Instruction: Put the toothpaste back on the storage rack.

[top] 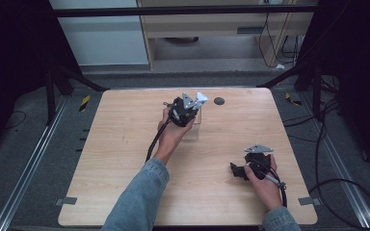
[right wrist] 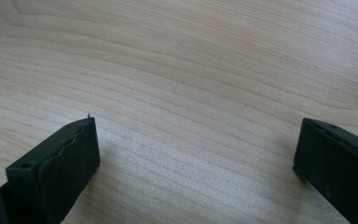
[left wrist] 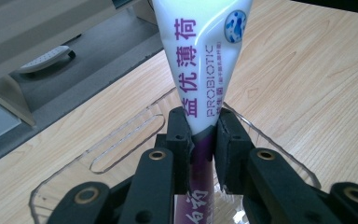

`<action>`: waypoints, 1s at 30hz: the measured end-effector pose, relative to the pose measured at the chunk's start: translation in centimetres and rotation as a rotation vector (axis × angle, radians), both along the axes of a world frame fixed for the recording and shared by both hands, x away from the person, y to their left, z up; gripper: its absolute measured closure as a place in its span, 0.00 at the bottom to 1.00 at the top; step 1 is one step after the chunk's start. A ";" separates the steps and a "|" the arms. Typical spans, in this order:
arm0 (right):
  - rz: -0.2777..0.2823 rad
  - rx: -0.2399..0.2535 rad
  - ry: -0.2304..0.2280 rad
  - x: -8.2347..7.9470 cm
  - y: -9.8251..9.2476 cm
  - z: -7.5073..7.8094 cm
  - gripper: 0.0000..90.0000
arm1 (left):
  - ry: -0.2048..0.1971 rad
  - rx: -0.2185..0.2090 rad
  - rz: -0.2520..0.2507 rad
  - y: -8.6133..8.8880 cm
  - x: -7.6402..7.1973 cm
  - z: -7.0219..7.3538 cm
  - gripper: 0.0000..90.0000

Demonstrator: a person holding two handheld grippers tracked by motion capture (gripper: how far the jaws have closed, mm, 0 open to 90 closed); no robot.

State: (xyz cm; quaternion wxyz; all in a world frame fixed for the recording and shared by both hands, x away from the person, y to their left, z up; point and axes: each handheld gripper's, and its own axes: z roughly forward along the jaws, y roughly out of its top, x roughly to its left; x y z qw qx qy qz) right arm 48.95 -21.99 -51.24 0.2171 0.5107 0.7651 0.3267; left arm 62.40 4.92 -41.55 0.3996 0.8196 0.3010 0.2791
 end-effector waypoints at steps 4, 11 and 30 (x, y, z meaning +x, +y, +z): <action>-0.001 0.001 0.001 0.0 0.0 0.0 0.00 | 0.008 -0.001 0.008 -0.2 0.0 0.0 0.85; -0.001 0.003 0.001 0.0 0.0 0.0 0.00 | 0.024 0.000 0.021 -0.4 0.2 0.1 0.85; 0.000 0.000 0.002 0.0 0.0 0.0 0.00 | 0.015 -0.014 0.008 -0.2 -0.4 0.8 0.82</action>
